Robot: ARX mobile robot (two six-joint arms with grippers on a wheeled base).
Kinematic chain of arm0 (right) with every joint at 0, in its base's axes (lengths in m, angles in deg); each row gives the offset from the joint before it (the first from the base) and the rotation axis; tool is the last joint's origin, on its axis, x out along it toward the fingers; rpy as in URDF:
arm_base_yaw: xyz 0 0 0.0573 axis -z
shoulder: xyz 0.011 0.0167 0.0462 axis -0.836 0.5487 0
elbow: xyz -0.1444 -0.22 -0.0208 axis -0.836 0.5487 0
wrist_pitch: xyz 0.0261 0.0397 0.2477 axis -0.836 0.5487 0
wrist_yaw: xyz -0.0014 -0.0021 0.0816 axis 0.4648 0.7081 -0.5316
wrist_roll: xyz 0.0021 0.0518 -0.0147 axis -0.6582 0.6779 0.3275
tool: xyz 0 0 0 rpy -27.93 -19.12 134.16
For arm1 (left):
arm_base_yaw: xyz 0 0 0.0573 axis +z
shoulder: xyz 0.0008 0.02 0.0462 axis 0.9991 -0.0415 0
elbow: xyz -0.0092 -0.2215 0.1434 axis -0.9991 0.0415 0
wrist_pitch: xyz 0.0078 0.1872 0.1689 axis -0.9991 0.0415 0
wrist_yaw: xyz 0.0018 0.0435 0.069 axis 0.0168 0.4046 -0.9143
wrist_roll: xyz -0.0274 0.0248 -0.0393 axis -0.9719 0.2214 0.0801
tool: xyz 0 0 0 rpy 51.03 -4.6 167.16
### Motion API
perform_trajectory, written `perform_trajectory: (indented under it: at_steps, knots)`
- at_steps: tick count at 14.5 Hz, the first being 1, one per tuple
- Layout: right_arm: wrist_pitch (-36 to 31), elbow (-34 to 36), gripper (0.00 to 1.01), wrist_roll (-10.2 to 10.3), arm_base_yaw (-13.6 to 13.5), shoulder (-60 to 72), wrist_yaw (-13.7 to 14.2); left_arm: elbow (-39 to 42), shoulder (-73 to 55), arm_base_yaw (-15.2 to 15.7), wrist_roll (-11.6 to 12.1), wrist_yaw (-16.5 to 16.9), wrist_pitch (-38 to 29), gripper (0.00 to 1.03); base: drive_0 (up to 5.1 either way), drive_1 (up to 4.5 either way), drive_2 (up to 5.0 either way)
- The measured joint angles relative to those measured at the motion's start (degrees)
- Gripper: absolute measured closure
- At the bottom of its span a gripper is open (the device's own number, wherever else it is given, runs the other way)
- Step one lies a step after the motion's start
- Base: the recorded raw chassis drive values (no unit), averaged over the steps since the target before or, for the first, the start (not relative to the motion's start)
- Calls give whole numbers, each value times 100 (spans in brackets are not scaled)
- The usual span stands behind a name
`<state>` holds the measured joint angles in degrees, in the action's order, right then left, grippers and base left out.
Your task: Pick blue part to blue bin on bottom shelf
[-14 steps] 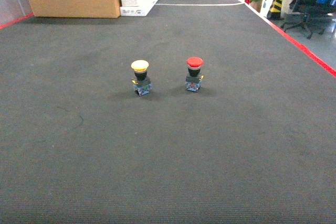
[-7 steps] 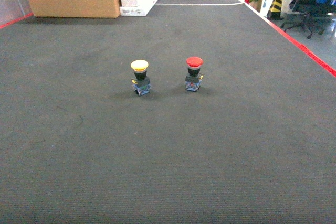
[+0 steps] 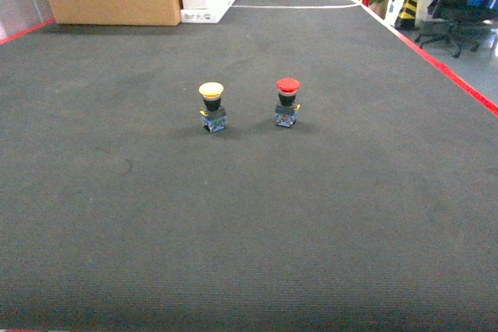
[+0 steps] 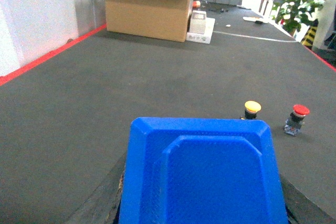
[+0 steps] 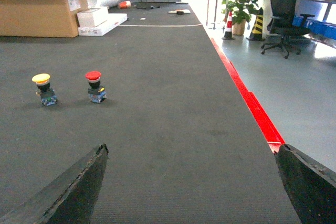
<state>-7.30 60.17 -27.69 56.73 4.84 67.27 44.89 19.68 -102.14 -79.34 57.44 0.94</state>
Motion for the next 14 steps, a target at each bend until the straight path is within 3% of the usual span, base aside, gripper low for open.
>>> perform_trajectory:
  at_steps: [14]
  knots:
    - [11, 0, 3, 0, 0, 0, 0, 0, 17, -2, -77, 13, -17, 60, -148, -148, -148]
